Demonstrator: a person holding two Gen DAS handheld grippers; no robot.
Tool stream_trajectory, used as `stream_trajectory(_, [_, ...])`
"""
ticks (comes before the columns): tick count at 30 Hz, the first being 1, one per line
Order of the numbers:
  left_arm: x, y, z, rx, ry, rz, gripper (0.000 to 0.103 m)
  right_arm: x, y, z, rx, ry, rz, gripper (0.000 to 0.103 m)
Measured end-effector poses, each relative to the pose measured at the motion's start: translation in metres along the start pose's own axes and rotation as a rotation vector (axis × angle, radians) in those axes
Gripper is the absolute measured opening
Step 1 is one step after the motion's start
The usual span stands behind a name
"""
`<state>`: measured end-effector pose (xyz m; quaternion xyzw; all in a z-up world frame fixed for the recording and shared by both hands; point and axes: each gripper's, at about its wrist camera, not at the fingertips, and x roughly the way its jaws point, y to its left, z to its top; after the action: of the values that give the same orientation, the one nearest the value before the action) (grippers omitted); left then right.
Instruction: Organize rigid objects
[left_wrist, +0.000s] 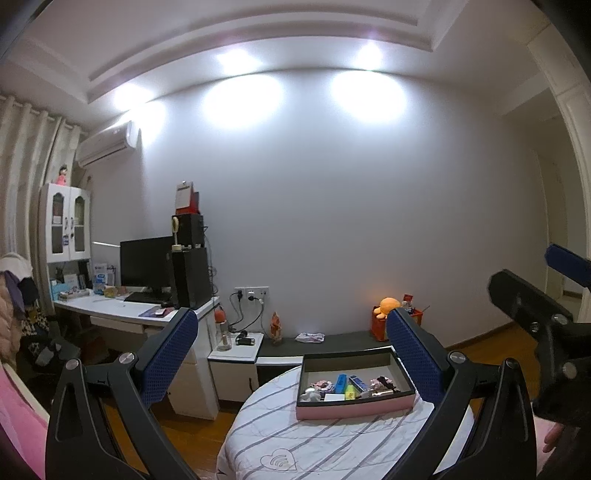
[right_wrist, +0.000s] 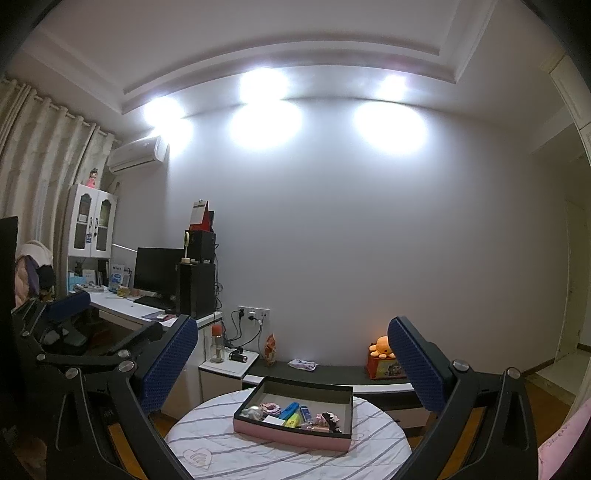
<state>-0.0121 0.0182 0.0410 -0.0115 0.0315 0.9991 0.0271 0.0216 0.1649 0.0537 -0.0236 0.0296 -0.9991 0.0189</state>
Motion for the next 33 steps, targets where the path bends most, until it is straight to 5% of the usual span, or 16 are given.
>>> stream_trajectory(33, [0.006,0.006,-0.004,0.018,0.009,0.015,0.103,0.011,0.011,-0.002,-0.025,0.038,0.016,0.103])
